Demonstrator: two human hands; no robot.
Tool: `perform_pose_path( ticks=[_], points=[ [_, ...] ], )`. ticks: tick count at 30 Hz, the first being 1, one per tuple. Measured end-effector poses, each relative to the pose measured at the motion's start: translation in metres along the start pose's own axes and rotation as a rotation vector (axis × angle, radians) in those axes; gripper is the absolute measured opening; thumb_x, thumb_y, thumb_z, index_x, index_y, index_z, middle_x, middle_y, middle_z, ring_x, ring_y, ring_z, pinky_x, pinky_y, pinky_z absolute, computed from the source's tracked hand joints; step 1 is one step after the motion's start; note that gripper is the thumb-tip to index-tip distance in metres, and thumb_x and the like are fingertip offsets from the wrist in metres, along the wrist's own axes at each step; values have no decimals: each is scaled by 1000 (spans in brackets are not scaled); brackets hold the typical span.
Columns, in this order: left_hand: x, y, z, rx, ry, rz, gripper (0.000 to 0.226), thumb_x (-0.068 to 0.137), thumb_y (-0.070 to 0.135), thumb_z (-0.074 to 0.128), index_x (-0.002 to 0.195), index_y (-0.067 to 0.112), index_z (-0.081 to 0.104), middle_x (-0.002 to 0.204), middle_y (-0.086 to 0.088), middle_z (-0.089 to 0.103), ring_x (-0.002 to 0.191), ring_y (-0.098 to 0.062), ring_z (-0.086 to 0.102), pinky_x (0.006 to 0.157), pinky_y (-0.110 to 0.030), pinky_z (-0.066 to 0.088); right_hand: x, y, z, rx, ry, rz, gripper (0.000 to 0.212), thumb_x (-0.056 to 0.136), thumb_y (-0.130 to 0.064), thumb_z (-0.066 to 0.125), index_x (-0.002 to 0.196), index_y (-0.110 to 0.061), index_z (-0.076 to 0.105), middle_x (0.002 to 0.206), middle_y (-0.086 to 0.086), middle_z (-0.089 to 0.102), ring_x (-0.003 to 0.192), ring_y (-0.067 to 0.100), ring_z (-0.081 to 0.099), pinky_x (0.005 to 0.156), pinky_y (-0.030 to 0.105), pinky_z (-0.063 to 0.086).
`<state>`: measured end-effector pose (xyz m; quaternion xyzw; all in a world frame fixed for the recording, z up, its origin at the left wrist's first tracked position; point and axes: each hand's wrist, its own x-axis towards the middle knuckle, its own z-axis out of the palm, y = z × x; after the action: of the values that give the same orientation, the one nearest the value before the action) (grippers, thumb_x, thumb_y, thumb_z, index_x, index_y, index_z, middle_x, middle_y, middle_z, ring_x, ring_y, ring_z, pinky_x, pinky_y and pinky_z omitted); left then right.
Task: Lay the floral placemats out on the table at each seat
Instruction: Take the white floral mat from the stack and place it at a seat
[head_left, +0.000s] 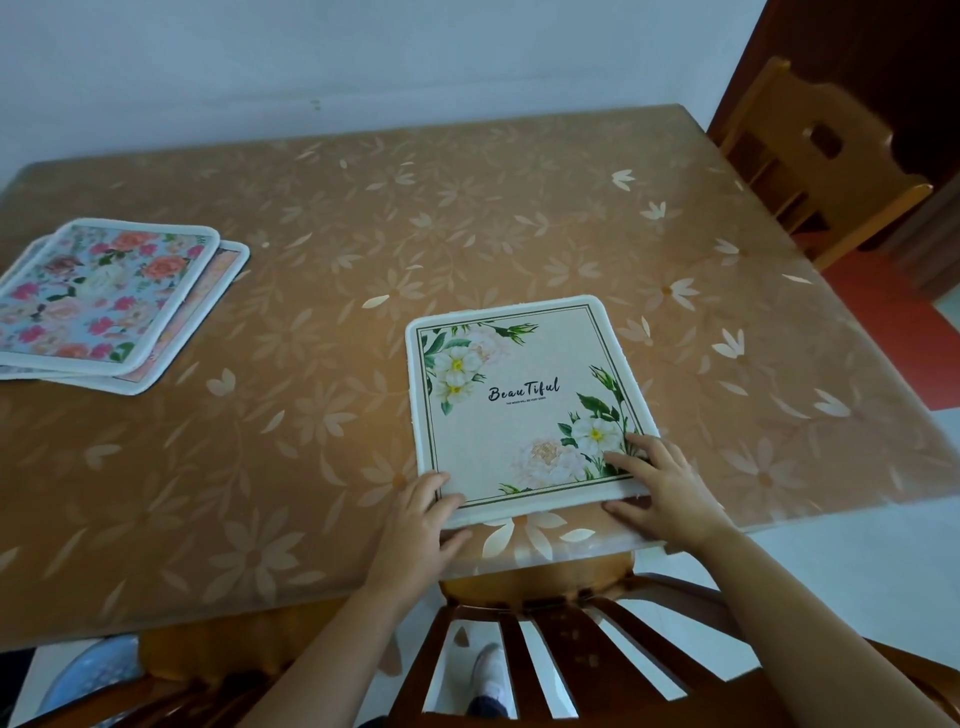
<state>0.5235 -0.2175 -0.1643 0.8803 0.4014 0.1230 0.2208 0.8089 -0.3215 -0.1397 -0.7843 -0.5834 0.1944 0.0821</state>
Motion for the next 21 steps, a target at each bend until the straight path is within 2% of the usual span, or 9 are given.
perform_pose_path(
  ticks=[4, 10, 16, 21],
  points=[
    [4, 0, 2, 43, -2, 15, 32, 79, 20, 69, 108, 9, 63, 132, -15, 49, 127, -33, 38, 102, -47, 35, 3, 0, 1, 15, 21, 12, 59, 71, -42, 71, 124, -27, 50, 138, 7, 38, 128, 28, 30, 102, 50, 38],
    [9, -4, 2, 67, 18, 151, 29, 69, 12, 78, 95, 5, 68, 116, -18, 60, 116, -36, 50, 88, -54, 49, 2, 0, 5, 47, 75, -3, 56, 69, -39, 74, 120, -24, 56, 134, 9, 45, 124, 32, 36, 99, 53, 39],
    [10, -8, 4, 42, 69, 217, 27, 68, 9, 77, 93, 7, 68, 115, -16, 61, 119, -25, 44, 94, -48, 43, 0, 0, 9, 79, 128, -29, 48, 67, -31, 78, 111, -17, 63, 126, 15, 53, 117, 38, 44, 94, 58, 42],
    [10, -8, 4, 24, 59, 199, 27, 68, 8, 78, 93, 6, 68, 116, -17, 61, 118, -28, 46, 93, -49, 46, 1, 0, 8, 87, 128, -35, 48, 67, -32, 78, 110, -18, 64, 126, 13, 54, 119, 35, 44, 96, 58, 41]
  ],
)
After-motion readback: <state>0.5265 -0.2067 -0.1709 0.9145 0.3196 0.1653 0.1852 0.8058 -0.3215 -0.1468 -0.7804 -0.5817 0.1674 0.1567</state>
